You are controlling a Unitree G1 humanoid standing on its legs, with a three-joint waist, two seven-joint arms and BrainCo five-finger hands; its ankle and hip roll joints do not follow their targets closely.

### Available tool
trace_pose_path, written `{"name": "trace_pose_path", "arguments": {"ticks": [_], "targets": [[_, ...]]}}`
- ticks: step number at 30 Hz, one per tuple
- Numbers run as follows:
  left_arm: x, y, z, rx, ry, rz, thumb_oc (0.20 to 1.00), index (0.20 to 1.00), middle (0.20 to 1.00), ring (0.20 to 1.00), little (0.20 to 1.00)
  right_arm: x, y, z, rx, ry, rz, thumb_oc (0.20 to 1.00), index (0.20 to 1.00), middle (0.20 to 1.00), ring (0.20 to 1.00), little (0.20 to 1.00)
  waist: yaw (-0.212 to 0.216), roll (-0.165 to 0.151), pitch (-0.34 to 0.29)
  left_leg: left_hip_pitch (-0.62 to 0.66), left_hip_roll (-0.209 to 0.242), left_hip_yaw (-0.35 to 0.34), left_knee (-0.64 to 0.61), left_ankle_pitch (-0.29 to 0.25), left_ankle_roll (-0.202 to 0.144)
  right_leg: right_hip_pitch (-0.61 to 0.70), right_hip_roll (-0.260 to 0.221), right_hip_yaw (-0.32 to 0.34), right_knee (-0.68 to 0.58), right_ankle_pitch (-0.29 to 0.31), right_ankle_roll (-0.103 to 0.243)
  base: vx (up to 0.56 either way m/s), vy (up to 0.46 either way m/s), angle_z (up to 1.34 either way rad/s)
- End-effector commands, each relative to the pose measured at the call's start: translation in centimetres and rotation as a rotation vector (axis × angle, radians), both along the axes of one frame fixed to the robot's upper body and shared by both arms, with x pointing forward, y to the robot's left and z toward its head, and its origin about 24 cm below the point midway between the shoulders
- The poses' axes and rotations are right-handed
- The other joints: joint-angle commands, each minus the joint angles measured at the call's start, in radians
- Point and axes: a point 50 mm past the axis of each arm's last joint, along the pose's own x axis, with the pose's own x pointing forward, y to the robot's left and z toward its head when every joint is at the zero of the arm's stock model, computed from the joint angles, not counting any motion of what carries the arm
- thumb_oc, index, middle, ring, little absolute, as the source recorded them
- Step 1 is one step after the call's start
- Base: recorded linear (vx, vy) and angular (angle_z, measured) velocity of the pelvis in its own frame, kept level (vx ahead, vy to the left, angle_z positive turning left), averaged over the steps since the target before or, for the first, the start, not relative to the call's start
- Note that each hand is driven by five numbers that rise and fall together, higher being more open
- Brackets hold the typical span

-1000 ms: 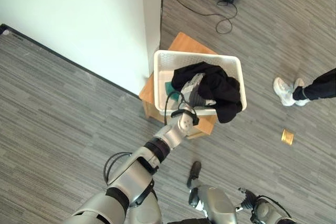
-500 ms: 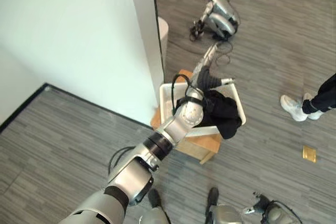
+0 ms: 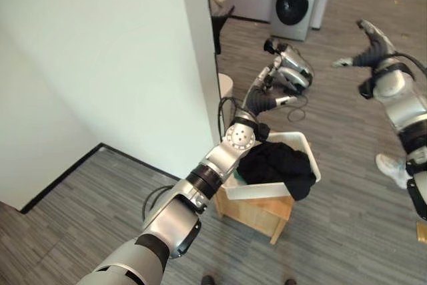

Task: Pick up bed clothes into laundry basket.

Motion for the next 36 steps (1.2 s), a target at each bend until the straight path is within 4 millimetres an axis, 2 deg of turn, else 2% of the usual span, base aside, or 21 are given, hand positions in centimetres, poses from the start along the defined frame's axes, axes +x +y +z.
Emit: {"name": "trace_pose_path", "arguments": {"ticks": [1,3,6,7,8,9,10,11,12,13,18,19,20,21,23,24,26,30,31,34,36], "targets": [[-0.6,-1.2,1.9,-0.097,-0.071,-0.012,1.000,1.000,1.000,1.000,1.000,0.3,3.9,-1.3,0.003,-0.011,0.081,1.000,1.000,1.000,1.000,1.000,0.096,0.020,0.015,0.006,0.068,-0.042,0.005,-0.101,-0.079,-0.039,-0.051,-0.003,0.012,-0.065,0.059,-0.01,0.002,0.14],[-1.2,0.8,-2.3,-0.059,0.036,0.049,1.000,1.000,1.000,1.000,1.000,-0.9,8.7,-5.5,0.046,0.055,0.226,1.000,1.000,1.000,1.000,1.000,0.152,0.034,0.024,-0.002,0.064,-0.074,0.005,-0.091,-0.072,-0.030,-0.045,-0.015,0.012,-0.078,0.050,-0.02,0.012,0.22],[-2.4,2.0,-5.4,0.009,0.098,0.066,1.000,1.000,1.000,1.000,1.000,-2.3,10.5,-8.0,0.130,0.084,0.289,1.000,1.000,1.000,1.000,1.000,0.195,0.044,0.037,-0.003,0.062,-0.083,0.005,-0.082,-0.060,-0.012,-0.051,-0.053,0.012,-0.087,0.044,-0.11,0.044,0.33],[-3.0,2.4,-6.4,0.111,0.089,0.045,1.000,1.000,1.000,1.000,1.000,-3.0,10.4,-8.5,0.183,0.052,0.291,1.000,1.000,1.000,1.000,1.000,0.219,0.053,0.077,-0.062,0.084,0.023,0.053,-0.045,-0.059,0.023,-0.067,-0.151,0.012,-0.100,0.035,-0.34,0.085,0.66],[-3.1,2.8,-6.8,0.129,0.103,0.050,1.000,1.000,1.000,1.000,1.000,-3.1,10.2,-8.6,0.211,0.039,0.281,1.000,1.000,1.000,1.000,1.000,0.200,0.055,0.082,-0.075,0.118,0.167,0.079,-0.037,-0.048,0.027,-0.072,-0.213,0.012,-0.094,0.029,-0.31,0.062,0.78],[-3.1,2.8,-6.9,0.130,0.104,0.050,1.000,1.000,1.000,1.000,1.000,-3.2,10.3,-8.6,0.211,0.039,0.282,1.000,1.000,1.000,1.000,1.000,0.198,0.055,0.079,-0.080,0.119,0.166,0.080,-0.035,-0.046,0.023,-0.072,-0.214,0.012,-0.092,0.028,-0.20,0.053,1.58],[-3.1,3.9,-7.7,0.144,0.136,0.082,1.000,1.000,1.000,1.000,1.000,-3.4,10.1,-8.4,0.239,0.013,0.282,1.000,1.000,1.000,1.000,1.000,0.173,0.055,0.082,-0.077,0.158,0.330,0.113,-0.035,-0.020,0.031,-0.070,-0.270,0.012,-0.095,0.020,-0.10,0.024,1.96],[-3.2,4.9,-8.3,0.143,0.164,0.109,1.000,1.000,1.000,1.000,1.000,-3.8,9.9,-8.4,0.250,-0.004,0.280,1.000,1.000,1.000,1.000,1.000,0.151,0.055,0.076,-0.055,0.182,0.422,0.133,-0.055,-0.011,0.047,-0.064,-0.300,0.015,-0.107,0.015,-0.13,0.025,2.75],[-3.6,5.8,-9.3,0.167,0.193,0.142,1.000,1.000,1.000,1.000,1.000,-4.1,10.1,-8.6,0.266,-0.013,0.280,1.000,1.000,1.000,1.000,1.000,0.132,0.051,0.071,-0.040,0.196,0.510,0.159,-0.068,0.016,0.059,-0.057,-0.343,0.020,-0.109,0.006,0.01,0.045,2.59],[-3.7,6.8,-9.8,0.205,0.193,0.188,1.000,1.000,1.000,1.000,1.000,-4.6,10.4,-8.1,0.297,-0.044,0.303,1.000,1.000,1.000,1.000,1.000,0.132,0.053,0.069,-0.038,0.197,0.531,0.171,-0.067,0.020,0.071,-0.053,-0.361,0.024,-0.109,0.001,0.06,0.093,2.60],[-5.2,10.3,-13.0,0.355,0.245,0.355,1.000,1.000,1.000,1.000,1.000,-6.7,14.0,-8.9,0.434,-0.034,0.415,1.000,1.000,1.000,1.000,1.000,0.179,0.043,0.050,-0.005,0.108,0.433,0.082,-0.102,0.063,0.100,-0.101,-0.430,0.262,-0.141,0.004,0.21,0.182,1.31],[-5.7,11.1,-13.6,0.363,0.257,0.382,1.000,1.000,1.000,1.000,1.000,-6.9,14.7,-9.1,0.428,-0.025,0.430,1.000,1.000,1.000,1.000,1.000,0.177,0.029,0.051,0.002,0.065,0.385,0.050,-0.113,0.078,0.094,-0.141,-0.420,0.346,-0.125,0.030,0.35,0.147,1.10],[-6.0,14.8,-13.6,0.386,0.268,0.486,1.000,1.000,1.000,1.000,1.000,-7.4,12.3,-1.2,0.546,-0.262,0.500,1.000,1.000,1.000,1.000,1.000,0.149,0.014,0.050,0.011,0.045,0.341,0.022,-0.125,0.083,0.045,-0.170,-0.354,0.463,-0.093,0.055,0.26,0.177,1.80],[-6.9,16.9,-13.7,0.375,0.262,0.558,1.000,1.000,1.000,1.000,1.000,-10.8,12.7,-6.2,0.555,-0.163,0.580,1.000,1.000,1.000,1.000,1.000,0.103,0.018,0.066,0.005,0.047,0.324,0.019,-0.120,0.088,-0.041,-0.143,-0.221,0.544,-0.108,0.042,0.15,0.153,1.98],[-8.2,20.7,-12.1,0.329,0.183,0.705,1.000,1.000,1.000,1.000,1.000,-14.2,7.6,-11.1,0.493,-0.047,0.513,1.000,1.000,1.000,1.000,1.000,0.043,0.020,0.091,-0.010,0.043,0.210,0.007,-0.118,0.069,-0.144,-0.039,0.000,0.502,-0.190,0.034,-0.01,0.013,1.59],[-9.3,21.7,-12.0,0.310,0.169,0.734,1.000,1.000,1.000,1.000,1.000,-15.9,5.9,-12.1,0.483,-0.019,0.480,1.000,1.000,1.000,1.000,1.000,0.026,0.021,0.083,-0.026,0.041,0.167,0.005,-0.116,0.062,-0.145,-0.028,0.031,0.450,-0.210,0.027,0.05,-0.155,1.82],[-10.3,22.2,-11.8,0.266,0.149,0.749,1.000,1.000,1.000,1.000,1.000,-17.4,5.1,-14.0,0.441,0.057,0.468,1.000,1.000,1.000,1.000,1.000,0.009,0.016,0.076,-0.046,0.036,0.077,0.005,-0.127,0.046,-0.145,-0.040,0.134,0.351,-0.227,0.022,0.17,-0.241,2.07],[-11.0,22.0,-10.6,0.151,0.098,0.715,1.000,1.000,1.000,1.000,1.000,-18.5,4.0,-15.9,0.431,0.137,0.401,1.000,1.000,1.000,1.000,1.000,-0.045,0.008,0.046,-0.085,-0.008,-0.162,0.005,-0.147,0.026,-0.169,0.033,0.563,0.176,-0.211,0.023,0.25,-0.161,1.73],[-11.3,22.3,-10.1,0.116,0.077,0.715,1.000,1.000,1.000,1.000,1.000,-18.7,3.7,-16.3,0.447,0.151,0.384,1.000,1.000,1.000,1.000,1.000,-0.034,-0.003,0.039,-0.092,-0.021,-0.197,0.005,-0.148,0.023,-0.132,0.021,0.560,0.120,-0.202,0.015,0.10,-0.221,2.40],[-13.3,24.1,-10.1,0.044,0.081,0.776,1.000,1.000,1.000,1.000,1.000,-18.1,4.0,-17.1,0.432,0.210,0.391,1.000,1.000,1.000,1.000,1.000,0.013,0.000,0.020,-0.095,0.013,-0.227,0.005,-0.114,-0.021,-0.088,-0.019,0.408,0.038,-0.132,0.014,0.07,-0.276,1.42],[-14.4,24.9,-9.8,-0.035,0.071,0.804,1.000,1.000,1.000,1.000,1.000,-17.5,4.1,-17.3,0.413,0.226,0.399,1.000,1.000,1.000,1.000,1.000,0.061,0.001,0.011,-0.113,0.041,-0.233,0.005,-0.087,-0.051,-0.070,-0.012,0.357,0.012,-0.132,0.020,0.01,-0.175,0.70]]}}
